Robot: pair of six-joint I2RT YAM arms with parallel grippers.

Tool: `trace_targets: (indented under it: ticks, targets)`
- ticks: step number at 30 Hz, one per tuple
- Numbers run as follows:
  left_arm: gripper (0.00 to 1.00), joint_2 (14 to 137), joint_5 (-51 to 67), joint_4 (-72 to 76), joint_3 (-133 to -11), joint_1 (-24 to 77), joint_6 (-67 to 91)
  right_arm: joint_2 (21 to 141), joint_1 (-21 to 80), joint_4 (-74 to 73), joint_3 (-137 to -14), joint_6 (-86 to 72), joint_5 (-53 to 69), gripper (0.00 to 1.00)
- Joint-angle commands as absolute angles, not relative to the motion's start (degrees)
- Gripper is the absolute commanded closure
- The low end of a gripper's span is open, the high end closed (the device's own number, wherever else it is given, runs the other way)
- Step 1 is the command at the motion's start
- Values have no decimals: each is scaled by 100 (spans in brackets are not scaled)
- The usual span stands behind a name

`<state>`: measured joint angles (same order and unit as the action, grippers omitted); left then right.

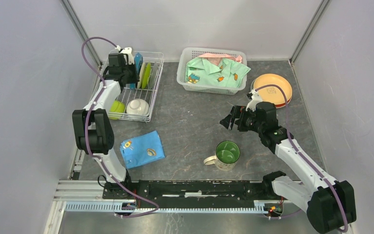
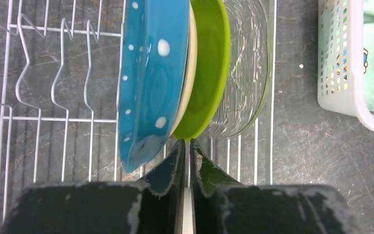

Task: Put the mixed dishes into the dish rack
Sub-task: Insert the plate into the dish rack.

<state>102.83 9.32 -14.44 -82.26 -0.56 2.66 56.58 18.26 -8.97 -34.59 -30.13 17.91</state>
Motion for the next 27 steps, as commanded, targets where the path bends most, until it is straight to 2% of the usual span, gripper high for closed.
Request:
trace_targets:
  ticks: [1,4,13,15,16,17,22,27]
  targets:
    - [84,10356,896,-1267,-8524,-66,35,5589,1844,-738,-3639,-2972,1740,2]
    - [77,10226,962,-1361,-8559,-65,35,5614,1841,-781,-3647,-2966,1722,2]
    - [46,9496,1183,-1939,-8671,193,240,5695,1845,-1295,-3889,-2792,1285,2]
    - [29,9205,1252,-1978,-8569,206,323,5713,1838,-1535,-4008,-2677,1002,2]
    - [6,9085,1324,-1994,-8503,210,361,5729,1831,-1620,-4043,-2623,920,2]
    - [1,8941,1363,-2015,-8438,221,388,5764,1836,-1697,-4079,-2558,876,2]
    - [0,8263,1427,-2010,-7927,297,484,6144,1771,-1993,-4235,-2233,1386,2]
    - [0,7569,1445,-1893,-7182,420,728,5911,1776,-1933,-4211,-2096,1451,2]
